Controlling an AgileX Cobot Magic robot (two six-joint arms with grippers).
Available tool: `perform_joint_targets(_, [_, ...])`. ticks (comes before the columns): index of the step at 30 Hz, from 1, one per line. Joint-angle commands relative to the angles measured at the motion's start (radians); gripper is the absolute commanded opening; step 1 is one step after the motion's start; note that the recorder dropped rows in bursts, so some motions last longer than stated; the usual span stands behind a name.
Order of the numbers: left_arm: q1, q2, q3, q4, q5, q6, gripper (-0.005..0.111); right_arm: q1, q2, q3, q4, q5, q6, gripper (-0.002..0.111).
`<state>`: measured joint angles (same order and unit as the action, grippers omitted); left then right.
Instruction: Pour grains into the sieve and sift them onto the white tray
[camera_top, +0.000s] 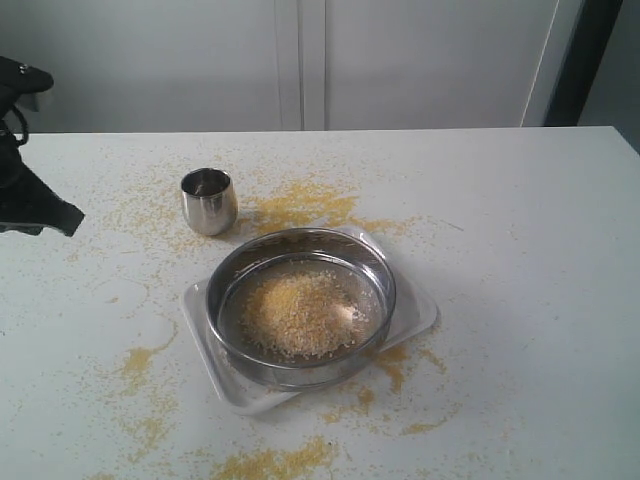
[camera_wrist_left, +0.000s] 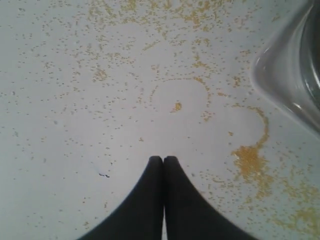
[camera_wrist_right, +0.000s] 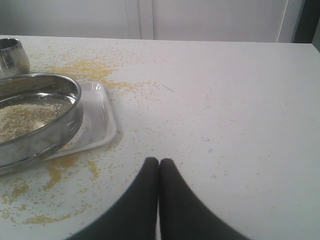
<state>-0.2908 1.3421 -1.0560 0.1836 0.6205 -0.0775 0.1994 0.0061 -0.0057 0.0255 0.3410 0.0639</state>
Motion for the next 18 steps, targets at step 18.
perform_joint_targets(18, [-0.001,-0.615,0.593,-0.070,-0.341,-0.130,0.000,-0.005,-0.006,0.006,0.004,-0.006,0.001,0.000])
